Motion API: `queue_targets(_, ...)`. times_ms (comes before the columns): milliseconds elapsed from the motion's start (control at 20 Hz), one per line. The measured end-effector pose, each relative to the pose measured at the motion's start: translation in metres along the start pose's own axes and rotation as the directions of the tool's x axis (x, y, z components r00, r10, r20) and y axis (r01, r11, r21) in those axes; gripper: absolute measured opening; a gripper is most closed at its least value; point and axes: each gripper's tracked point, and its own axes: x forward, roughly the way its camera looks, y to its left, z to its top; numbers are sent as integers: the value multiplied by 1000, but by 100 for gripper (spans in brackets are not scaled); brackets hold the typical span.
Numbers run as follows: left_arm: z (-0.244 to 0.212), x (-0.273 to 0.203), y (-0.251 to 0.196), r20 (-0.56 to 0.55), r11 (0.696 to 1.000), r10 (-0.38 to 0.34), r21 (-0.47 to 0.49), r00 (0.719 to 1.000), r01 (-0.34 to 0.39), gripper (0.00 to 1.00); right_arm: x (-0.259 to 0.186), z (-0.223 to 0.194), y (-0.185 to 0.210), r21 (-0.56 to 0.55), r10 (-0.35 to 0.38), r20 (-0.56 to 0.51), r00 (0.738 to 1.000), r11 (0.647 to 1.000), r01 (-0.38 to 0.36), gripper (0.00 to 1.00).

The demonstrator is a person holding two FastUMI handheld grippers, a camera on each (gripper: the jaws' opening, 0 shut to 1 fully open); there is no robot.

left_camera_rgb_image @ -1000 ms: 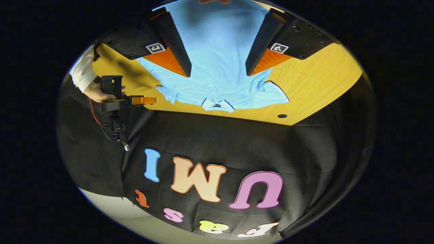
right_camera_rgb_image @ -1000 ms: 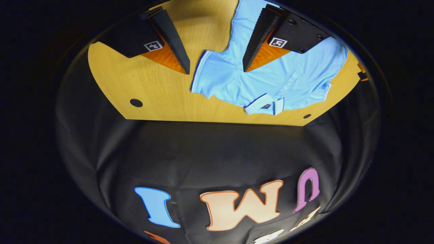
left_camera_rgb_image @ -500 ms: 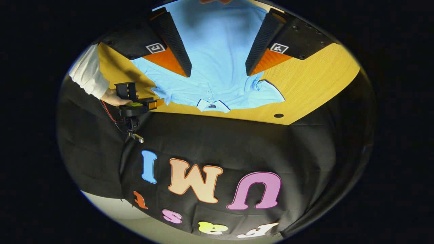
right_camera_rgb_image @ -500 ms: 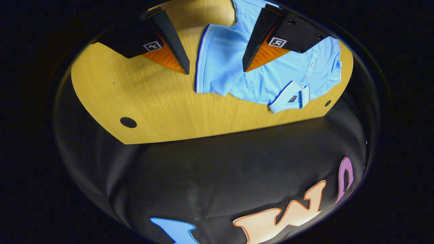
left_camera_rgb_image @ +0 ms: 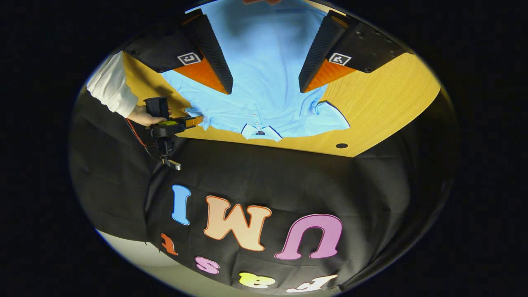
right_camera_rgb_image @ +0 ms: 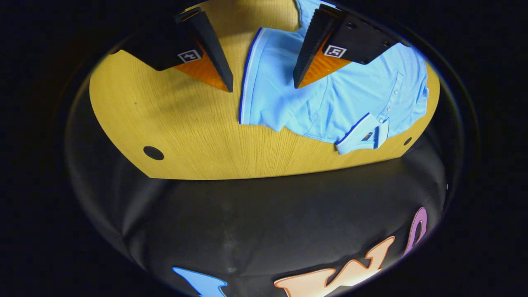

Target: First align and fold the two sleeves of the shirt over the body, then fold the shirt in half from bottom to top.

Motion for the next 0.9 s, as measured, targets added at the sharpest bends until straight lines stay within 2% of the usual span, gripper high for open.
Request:
queue_targets(50,0,0,-2,1,1000,-5,1,1000,5,96,-2,-1,4,-4,13,-2,1000,1000,-13,86)
queue_targets(100,0,0,-2,1,1000,-7,3,1000,7,95,-3,-1,6,-3,16,-3,1000,1000,-17,73)
queue_targets(150,1,0,-1,2,1000,-7,5,1000,7,95,-3,-2,6,-2,23,-6,1000,1000,-23,67)
queue_targets(250,1,0,1,1,1000,-1,1,1000,1,96,-4,-3,9,1,42,-12,999,999,-42,50)
queue_targets(300,1,0,2,3,1000,1,0,1000,-1,96,-5,-3,11,3,48,-18,999,999,-48,34)
queue_targets(400,3,-2,4,7,1000,5,2,1000,-5,96,-6,-4,14,2,56,-21,998,998,-56,16)
queue_targets(500,4,-2,3,11,1000,4,3,1000,-4,95,-4,-5,16,1,51,-22,998,999,-51,4)
queue_targets(700,4,-1,0,13,1000,-5,8,1000,5,95,-10,-1,21,-1,39,-11,999,999,-39,3)
queue_targets(900,2,2,-2,-2,1000,-12,0,1000,12,95,-20,16,37,14,77,40,996,997,-77,3)
